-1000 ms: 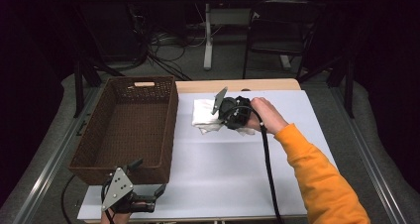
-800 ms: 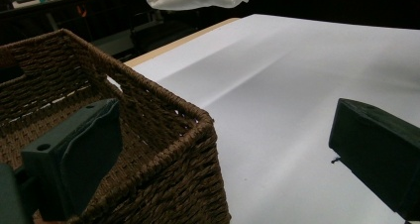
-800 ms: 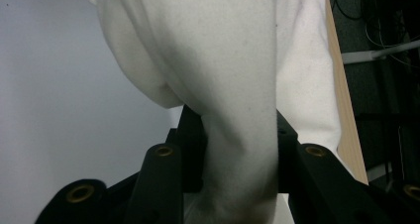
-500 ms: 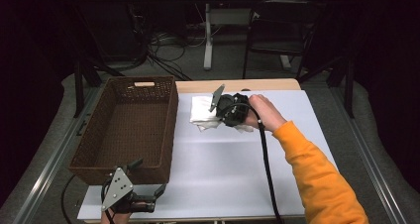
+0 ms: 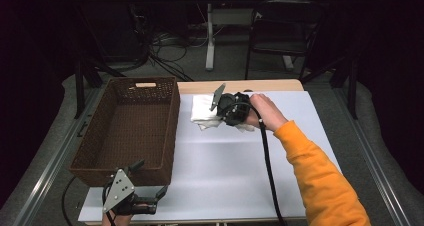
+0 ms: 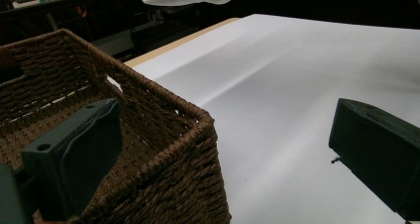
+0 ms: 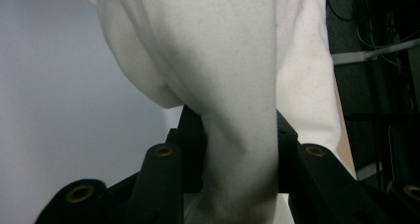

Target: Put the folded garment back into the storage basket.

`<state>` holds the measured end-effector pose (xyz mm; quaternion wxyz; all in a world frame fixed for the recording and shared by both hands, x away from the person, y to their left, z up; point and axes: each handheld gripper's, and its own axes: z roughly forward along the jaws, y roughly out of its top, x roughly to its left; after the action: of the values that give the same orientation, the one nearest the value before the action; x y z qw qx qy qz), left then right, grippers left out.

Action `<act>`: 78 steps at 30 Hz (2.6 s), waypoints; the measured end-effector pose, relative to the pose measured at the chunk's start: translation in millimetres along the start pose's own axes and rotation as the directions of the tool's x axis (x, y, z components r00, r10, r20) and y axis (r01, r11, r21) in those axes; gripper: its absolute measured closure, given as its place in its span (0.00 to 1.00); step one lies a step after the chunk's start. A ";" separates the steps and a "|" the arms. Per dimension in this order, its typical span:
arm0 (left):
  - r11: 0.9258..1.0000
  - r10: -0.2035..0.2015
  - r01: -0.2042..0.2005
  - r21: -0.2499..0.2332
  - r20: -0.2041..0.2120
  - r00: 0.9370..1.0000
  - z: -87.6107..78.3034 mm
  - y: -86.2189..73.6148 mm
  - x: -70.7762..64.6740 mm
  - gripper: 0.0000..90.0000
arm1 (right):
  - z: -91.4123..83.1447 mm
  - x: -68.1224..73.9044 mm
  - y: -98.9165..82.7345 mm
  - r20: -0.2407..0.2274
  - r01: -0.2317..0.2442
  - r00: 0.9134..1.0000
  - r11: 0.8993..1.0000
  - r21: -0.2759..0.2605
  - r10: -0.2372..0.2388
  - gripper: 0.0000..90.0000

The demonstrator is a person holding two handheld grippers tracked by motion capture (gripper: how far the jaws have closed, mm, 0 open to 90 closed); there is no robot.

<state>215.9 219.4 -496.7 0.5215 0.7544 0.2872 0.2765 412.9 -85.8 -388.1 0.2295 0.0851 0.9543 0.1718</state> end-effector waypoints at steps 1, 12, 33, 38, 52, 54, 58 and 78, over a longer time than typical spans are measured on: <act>1.000 -0.001 0.001 -0.001 0.000 1.000 0.0 0.0 0.1 0.00 | 0.1 0.2 0.2 0.000 -0.003 1.000 1.000 -0.002 0.003 0.75; 1.000 -0.001 0.001 -0.001 0.001 1.000 -0.2 -0.1 0.0 0.00 | -3.6 -1.3 7.5 0.008 0.008 1.000 1.000 -0.004 -0.008 0.75; 1.000 0.003 -0.003 -0.003 0.002 1.000 -0.4 0.0 0.2 0.00 | -5.2 -0.7 19.6 0.015 0.026 1.000 1.000 -0.013 -0.026 0.75; 1.000 0.004 -0.004 -0.003 0.001 1.000 -0.6 0.1 0.2 0.00 | -4.4 0.4 22.7 0.012 0.030 0.999 0.999 -0.013 -0.030 0.75; 1.000 0.003 -0.003 -0.008 -0.002 1.000 -1.2 0.3 -0.5 0.00 | -8.7 0.8 33.8 0.021 0.037 0.999 0.999 -0.035 -0.036 0.75; 1.000 0.001 -0.001 -0.008 -0.002 1.000 -1.0 0.3 -0.5 0.00 | -8.1 0.8 34.1 0.019 0.031 0.999 0.999 -0.035 -0.030 0.75; 1.000 0.002 -0.002 -0.008 0.000 1.000 -1.0 0.3 -0.3 0.00 | -7.5 0.1 34.6 0.021 0.032 0.999 0.999 -0.036 -0.032 0.75; 1.000 -0.002 0.002 -0.009 0.004 1.000 -0.8 0.1 -0.4 0.00 | -6.2 -1.1 43.9 0.036 0.040 0.999 0.998 -0.041 -0.039 0.75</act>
<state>215.0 219.6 -496.5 0.5257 0.7524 0.2857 0.2755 414.6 -47.2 -366.4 0.2511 0.0643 0.9478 0.1855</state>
